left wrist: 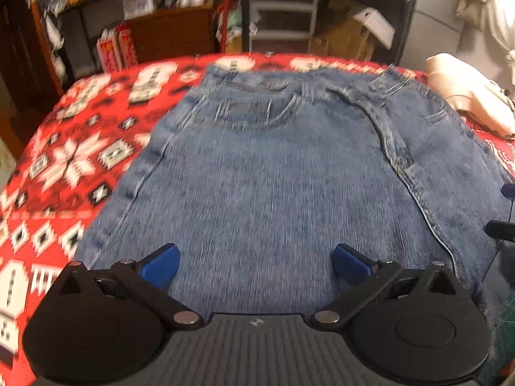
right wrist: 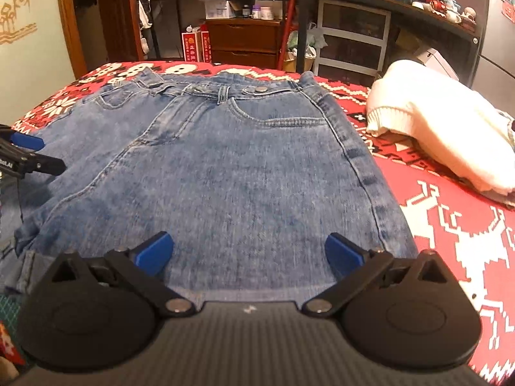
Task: Fold clothes
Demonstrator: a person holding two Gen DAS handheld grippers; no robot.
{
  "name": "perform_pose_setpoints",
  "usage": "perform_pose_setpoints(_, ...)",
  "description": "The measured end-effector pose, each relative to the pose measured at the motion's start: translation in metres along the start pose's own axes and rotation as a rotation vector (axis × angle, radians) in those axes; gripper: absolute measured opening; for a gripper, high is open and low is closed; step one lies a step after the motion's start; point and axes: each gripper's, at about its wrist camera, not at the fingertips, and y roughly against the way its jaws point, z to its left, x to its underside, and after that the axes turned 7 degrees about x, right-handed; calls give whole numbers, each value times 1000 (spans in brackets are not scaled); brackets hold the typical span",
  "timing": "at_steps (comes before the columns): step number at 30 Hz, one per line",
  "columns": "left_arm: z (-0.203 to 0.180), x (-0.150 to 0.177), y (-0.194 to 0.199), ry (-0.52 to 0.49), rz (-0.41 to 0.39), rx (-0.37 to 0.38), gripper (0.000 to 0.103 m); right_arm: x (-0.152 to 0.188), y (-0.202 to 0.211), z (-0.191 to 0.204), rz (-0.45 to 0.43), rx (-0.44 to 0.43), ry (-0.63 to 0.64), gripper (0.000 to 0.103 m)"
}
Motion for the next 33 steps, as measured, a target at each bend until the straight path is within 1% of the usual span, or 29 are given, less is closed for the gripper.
perform_pose_setpoints(4,-3,-2,2,23,93,-13,103,-3,5,1,52,4,-1,103)
perform_pose_setpoints(10,-4,-13,-4,75,180,-34,103,-11,5,0,141,0,7,103)
perform_pose_setpoints(12,-5,-18,-7,95,216,-42,103,-12,4,0,152,-1,11,103)
perform_pose_setpoints(14,-3,-20,-7,93,229,-36,103,-13,4,0,160,-3,14,103)
perform_pose_setpoints(17,-3,-20,-7,99,221,-39,103,-14,3,0,172,-5,20,103)
perform_pose_setpoints(22,-7,-18,-7,129,170,-68,103,-16,2,-1,191,-8,28,103)
perform_pose_setpoints(26,-7,-20,-7,150,161,-85,103,-17,2,0,192,-2,22,103)
perform_pose_setpoints(27,-6,-21,-6,161,163,-97,100,-17,2,0,190,-2,23,103)
perform_pose_setpoints(28,-3,-22,-2,186,159,-104,93,-17,2,0,190,-2,23,103)
perform_pose_setpoints(29,0,-24,2,212,156,-111,89,-17,2,0,190,-2,23,103)
perform_pose_setpoints(30,9,-24,9,228,145,-119,81,-17,1,0,192,-2,22,103)
perform_pose_setpoints(31,17,-25,16,243,133,-127,76,-18,1,0,195,-1,22,103)
perform_pose_setpoints(33,35,-26,30,274,110,-142,75,-19,0,1,202,0,23,103)
